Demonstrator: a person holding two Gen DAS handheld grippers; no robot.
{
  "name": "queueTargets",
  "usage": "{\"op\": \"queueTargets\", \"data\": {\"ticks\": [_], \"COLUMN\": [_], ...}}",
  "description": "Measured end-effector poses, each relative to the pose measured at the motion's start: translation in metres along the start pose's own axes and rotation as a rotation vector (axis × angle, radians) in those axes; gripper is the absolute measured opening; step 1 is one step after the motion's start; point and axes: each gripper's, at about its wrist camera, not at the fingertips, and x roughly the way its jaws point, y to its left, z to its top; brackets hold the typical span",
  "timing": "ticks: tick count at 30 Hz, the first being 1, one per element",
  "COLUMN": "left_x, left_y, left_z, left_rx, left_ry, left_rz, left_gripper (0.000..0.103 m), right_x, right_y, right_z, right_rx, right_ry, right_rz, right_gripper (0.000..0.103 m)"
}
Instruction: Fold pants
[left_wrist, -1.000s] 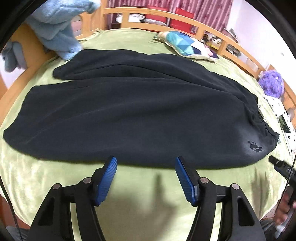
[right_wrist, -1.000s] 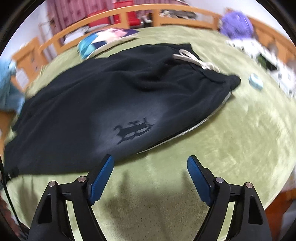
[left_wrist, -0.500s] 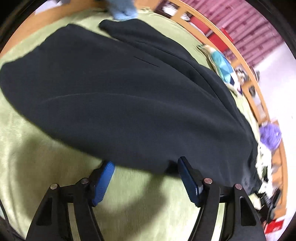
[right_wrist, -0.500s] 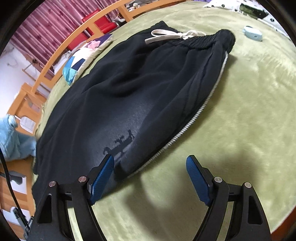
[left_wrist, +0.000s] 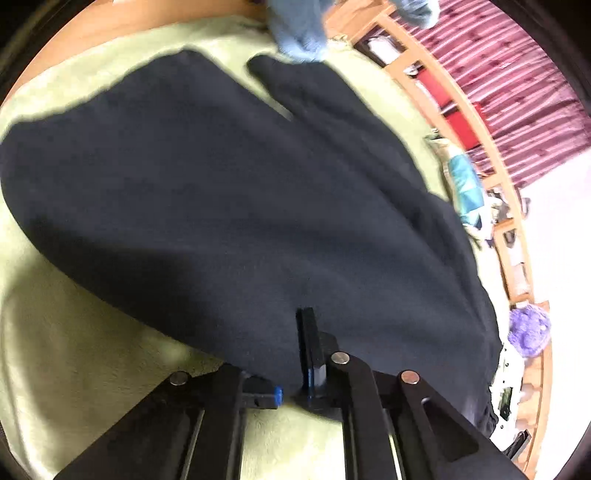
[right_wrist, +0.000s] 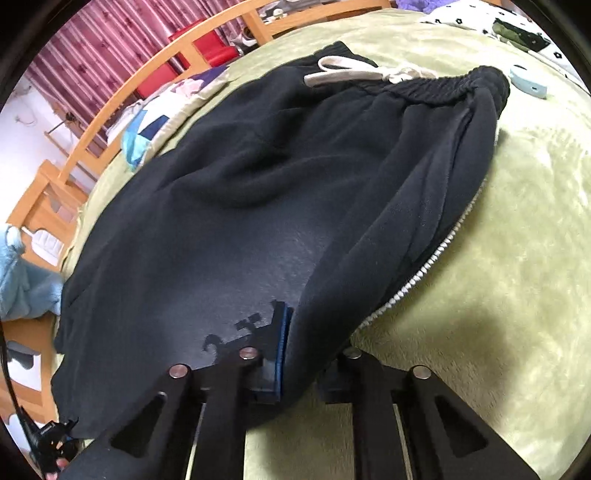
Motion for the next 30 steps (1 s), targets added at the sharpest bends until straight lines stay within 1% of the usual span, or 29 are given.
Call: {"op": "queueTargets", "data": {"ticks": [2, 5, 7, 9, 11, 12, 14, 17, 21, 27, 30], "left_x": [-0.013, -0.033, -0.042, -0.049, -0.055, -0.063, -0.067, -0.066, -0.059, -0.032, -0.009], "left_y": [-0.016, -0.036, -0.050, -0.060, -0.075, -0.076, -0.091, -0.117, -0.143, -0.177, -0.190], "left_z": [-0.001, -0.002, 0.002, 0.012, 0.026, 0.031, 0.042, 0.061, 0.086, 0.121, 0.134], "left_rx": [0.068, 0.143, 0.176, 0.214, 0.237, 0.249, 0.273, 0.298, 0.306, 0.326, 0.338], "left_ry": [-0.034, -0.092, -0.126, -0.142, -0.165, -0.177, -0.207, -0.253, -0.294, -0.369, -0.391], "left_rz": [0.040, 0.065, 0.074, 0.077, 0.066, 0.063, 0.073, 0.082, 0.079, 0.086, 0.096], "left_gripper": [0.009, 0.009, 0.009, 0.009, 0.009, 0.009, 0.009, 0.009, 0.008, 0.009, 0.009], "right_x": [-0.017, -0.037, -0.046, -0.052, -0.055, -0.061, -0.066, -0.071, -0.069, -0.042, -0.015], "right_y": [0.003, 0.003, 0.007, 0.012, 0.024, 0.027, 0.040, 0.064, 0.087, 0.111, 0.120], "right_z": [-0.005, -0.009, -0.007, -0.003, 0.012, 0.016, 0.032, 0.059, 0.095, 0.153, 0.176], "right_rx": [-0.026, -0.046, -0.055, -0.079, -0.102, -0.114, -0.145, -0.190, -0.200, -0.172, -0.151], "right_ry": [-0.019, -0.033, -0.046, -0.050, -0.052, -0.058, -0.077, -0.111, -0.153, -0.220, -0.239], "right_rz": [0.011, 0.022, 0.031, 0.032, 0.040, 0.044, 0.048, 0.045, 0.061, 0.080, 0.084], "right_gripper": [0.010, 0.010, 0.010, 0.010, 0.010, 0.010, 0.010, 0.010, 0.010, 0.010, 0.010]}}
